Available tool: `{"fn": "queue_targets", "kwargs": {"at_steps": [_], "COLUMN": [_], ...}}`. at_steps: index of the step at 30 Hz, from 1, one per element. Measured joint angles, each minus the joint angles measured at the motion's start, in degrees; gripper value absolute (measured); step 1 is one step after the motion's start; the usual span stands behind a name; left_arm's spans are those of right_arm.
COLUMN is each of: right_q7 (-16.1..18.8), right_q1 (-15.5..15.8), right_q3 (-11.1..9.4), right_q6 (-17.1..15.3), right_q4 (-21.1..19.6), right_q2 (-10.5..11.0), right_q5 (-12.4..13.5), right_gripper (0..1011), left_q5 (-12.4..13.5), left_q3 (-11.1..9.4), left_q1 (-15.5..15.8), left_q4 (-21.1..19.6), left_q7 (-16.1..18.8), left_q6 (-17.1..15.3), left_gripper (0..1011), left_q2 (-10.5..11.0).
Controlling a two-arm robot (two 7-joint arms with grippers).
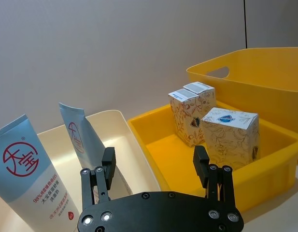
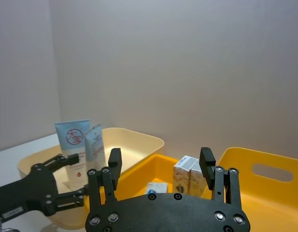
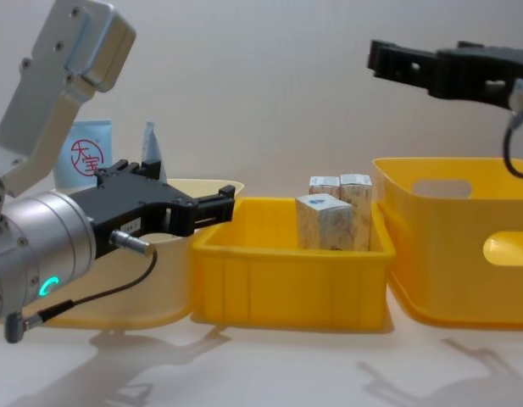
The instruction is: Bimanual collaborative sorting of washing and personal care products
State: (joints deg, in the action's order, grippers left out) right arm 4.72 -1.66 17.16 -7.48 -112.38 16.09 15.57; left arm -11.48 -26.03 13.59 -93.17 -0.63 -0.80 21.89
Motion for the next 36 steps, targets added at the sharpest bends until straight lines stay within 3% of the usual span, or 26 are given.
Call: {"fn": "queue_targets", "kwargs": {"at_steps": [13,23,36], "right_q7": [-0.7,-2.9,-6.6], "right_q1": [-2.1,-5.7,-8.3], "right_q3": [2.9,6.0,7.3], "right_q6": [-9.2,-18.5,-23.4], "right_q4": [-1.4,2.4,6.3], "right_q2": [-2.5,-5.4,-8.1], "right_q5": [0.0,-1.8,-4.7], "right_gripper": [1001,1001,1001], "left_q5": [0.0,0.0,0.0], "left_q3": [0.0,0.0,0.0], "left_q1": [0.0,0.0,0.0], "left_q4": [0.0,0.0,0.0], "left_q7": [0.0,0.0,0.0], "left_q6": [0.0,0.0,0.0], "left_gripper": [1001,1001,1001], "left_q2": [0.0,0.0,0.0]}}
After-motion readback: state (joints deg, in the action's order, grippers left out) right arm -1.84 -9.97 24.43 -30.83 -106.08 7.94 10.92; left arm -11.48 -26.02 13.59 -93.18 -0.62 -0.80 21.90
